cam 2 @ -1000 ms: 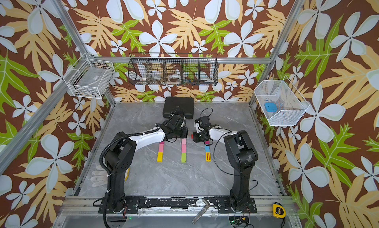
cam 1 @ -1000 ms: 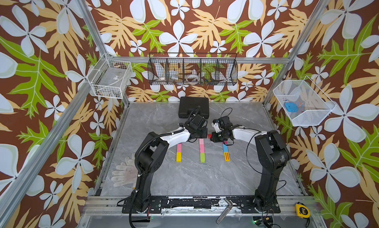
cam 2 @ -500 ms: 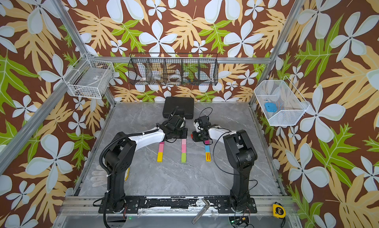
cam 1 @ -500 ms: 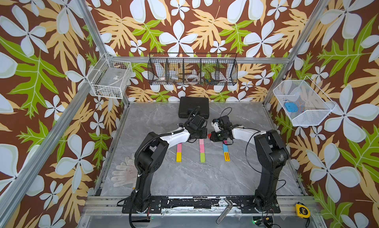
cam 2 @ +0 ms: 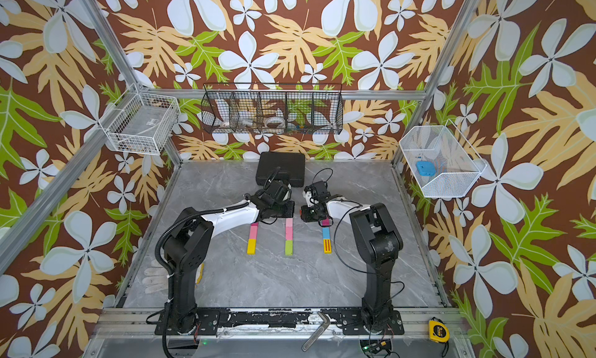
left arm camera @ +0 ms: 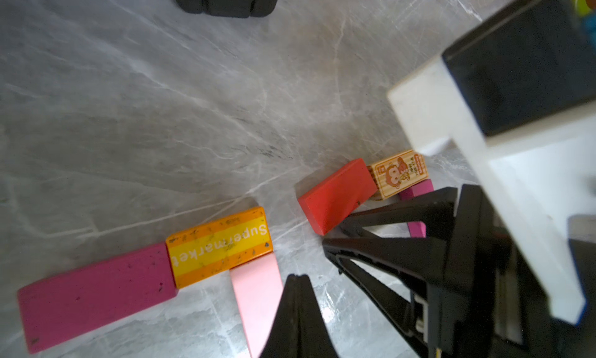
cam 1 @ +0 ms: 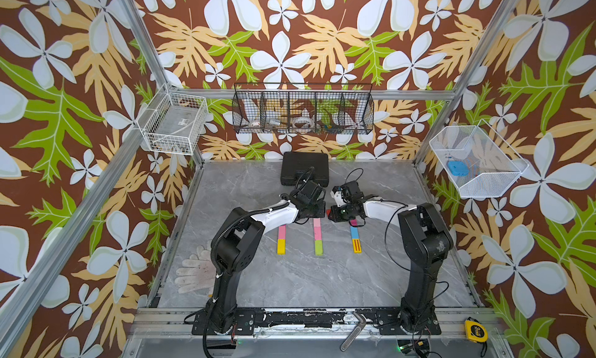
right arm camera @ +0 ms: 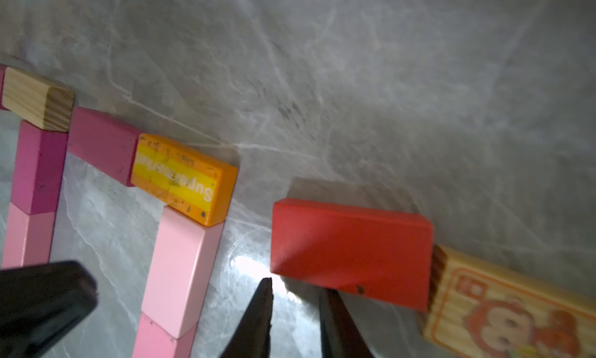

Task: Assemble the number 7 with building blocks
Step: Adjust the building block at the center of the board.

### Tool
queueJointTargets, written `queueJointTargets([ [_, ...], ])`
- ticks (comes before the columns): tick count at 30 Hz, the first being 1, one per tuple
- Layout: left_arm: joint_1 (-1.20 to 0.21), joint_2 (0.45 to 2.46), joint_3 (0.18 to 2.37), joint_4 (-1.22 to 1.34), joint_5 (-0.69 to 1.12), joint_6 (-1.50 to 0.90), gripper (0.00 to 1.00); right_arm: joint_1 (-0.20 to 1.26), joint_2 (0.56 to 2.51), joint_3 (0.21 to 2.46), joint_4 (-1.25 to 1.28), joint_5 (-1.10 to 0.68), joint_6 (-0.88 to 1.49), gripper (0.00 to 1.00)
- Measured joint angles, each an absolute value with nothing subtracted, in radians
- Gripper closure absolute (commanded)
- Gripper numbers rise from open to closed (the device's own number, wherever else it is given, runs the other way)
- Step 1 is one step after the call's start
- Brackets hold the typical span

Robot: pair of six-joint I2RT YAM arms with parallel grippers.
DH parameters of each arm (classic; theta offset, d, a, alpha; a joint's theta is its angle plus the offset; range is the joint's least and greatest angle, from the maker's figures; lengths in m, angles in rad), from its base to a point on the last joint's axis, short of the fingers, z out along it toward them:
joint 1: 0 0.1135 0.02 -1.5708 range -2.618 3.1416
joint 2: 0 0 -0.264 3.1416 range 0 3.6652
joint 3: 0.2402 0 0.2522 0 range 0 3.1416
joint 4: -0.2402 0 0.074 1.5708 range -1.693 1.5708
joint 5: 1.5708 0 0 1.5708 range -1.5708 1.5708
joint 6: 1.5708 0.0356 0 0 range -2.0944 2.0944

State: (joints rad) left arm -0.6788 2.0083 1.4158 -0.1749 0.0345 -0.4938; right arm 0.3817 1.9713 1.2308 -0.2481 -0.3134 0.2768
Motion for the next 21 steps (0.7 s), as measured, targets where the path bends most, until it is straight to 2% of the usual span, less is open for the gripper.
queueJointTargets([
  [13,-0.678,1.997,1.401,-0.175,0.034,-0.491,0.96,0.386,2.001,1.282,-0.239,-0.335,0.283,0.74],
  [21,-0.677,2.011,1.43,-0.176,0.035,-0.487,0.96,0.347,1.86,1.278,-0.254,-0.341,0.271,0.74],
])
